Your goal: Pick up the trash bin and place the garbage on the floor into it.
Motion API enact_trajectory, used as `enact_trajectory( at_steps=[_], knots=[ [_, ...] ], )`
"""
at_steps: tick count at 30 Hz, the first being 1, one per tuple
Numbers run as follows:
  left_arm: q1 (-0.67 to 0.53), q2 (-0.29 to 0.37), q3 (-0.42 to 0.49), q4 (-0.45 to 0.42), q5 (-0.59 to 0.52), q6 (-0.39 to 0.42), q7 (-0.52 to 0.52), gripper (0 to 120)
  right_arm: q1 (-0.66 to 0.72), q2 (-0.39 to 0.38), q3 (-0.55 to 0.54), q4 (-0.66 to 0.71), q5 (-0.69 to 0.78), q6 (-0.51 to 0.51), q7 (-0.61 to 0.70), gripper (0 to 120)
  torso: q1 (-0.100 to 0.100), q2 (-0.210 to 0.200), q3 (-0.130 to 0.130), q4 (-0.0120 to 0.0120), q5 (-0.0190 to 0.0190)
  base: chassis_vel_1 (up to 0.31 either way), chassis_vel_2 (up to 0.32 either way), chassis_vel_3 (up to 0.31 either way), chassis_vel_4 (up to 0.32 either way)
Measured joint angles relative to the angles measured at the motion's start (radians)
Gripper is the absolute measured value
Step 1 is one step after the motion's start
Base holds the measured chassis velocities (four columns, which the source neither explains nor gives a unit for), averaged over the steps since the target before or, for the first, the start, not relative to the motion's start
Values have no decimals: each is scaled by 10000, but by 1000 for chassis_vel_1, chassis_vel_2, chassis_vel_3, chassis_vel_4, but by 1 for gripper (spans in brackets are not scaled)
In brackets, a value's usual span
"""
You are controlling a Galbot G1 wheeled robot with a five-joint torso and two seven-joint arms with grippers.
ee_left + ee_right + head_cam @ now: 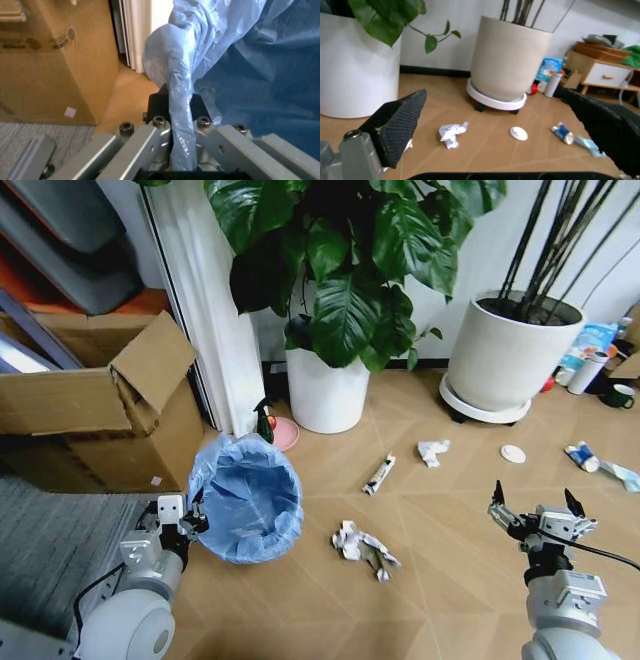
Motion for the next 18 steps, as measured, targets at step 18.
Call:
enact_trajectory(
  at_steps=[18],
  knots=[
    [631,-163,-325,-321,199,-185,-28,0,2432,-3951,-2175,-3963,2904,-714,-1708,100,-3,0,-2,3,1,-18,4,2,4]
  ],
)
